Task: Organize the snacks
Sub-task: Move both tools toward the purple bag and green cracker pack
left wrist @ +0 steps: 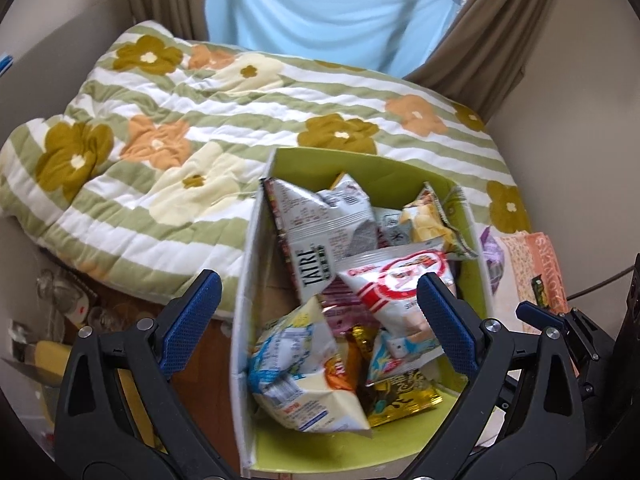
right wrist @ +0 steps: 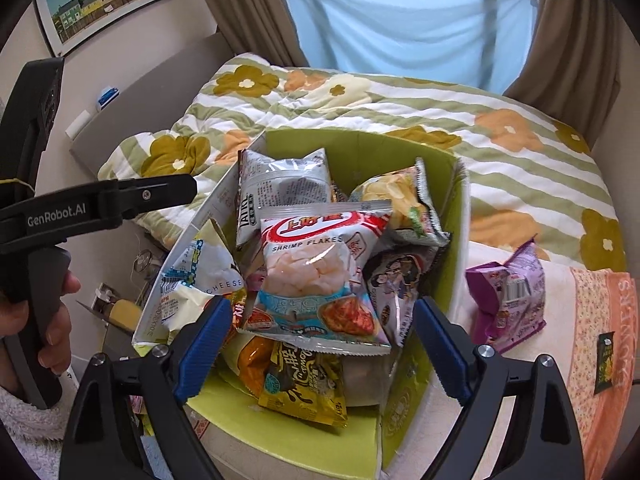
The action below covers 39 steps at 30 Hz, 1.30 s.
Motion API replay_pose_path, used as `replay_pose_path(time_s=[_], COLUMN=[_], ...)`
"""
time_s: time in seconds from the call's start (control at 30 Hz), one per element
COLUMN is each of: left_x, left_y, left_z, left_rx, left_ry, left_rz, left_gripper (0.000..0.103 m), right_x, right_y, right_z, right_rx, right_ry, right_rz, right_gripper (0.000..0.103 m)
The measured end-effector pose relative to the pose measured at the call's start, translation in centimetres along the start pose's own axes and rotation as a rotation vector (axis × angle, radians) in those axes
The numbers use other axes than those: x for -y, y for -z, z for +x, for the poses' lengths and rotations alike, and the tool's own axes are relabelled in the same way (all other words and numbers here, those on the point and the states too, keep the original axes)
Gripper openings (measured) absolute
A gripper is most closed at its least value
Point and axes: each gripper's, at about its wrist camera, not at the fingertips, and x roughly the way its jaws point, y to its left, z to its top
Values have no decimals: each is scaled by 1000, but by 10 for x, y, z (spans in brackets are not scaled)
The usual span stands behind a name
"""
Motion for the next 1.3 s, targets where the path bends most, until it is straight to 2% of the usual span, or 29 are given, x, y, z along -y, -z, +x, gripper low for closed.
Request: replay_pose_path(time_s=[0.23, 0.47, 0.67, 0.83, 1.0, 1.3], left_x=[60, 144, 230, 295, 322, 332], left_y=[-5, 5, 13, 13, 11, 14], left_z=[-1, 10, 42, 90, 129, 190], left_rx=[11, 0, -47, -144, -227, -356], left_ry=[80, 92, 68, 28, 21, -69], left_rz=[122, 247, 335, 436, 451, 519], left_gripper=[98, 98, 98, 98, 98, 98], right_x=[34, 114, 193, 258, 320, 370], right_y=[8, 31, 50, 65, 80, 94], right_z=[-40, -85, -106, -113, -101, -61], right_rx=[64, 125, 92, 54, -24, -139], right_ry=[90, 178, 233, 260, 237, 191], right_rz=[99, 187, 173, 147, 159, 155], right_gripper=[90, 90, 90, 90, 90, 90])
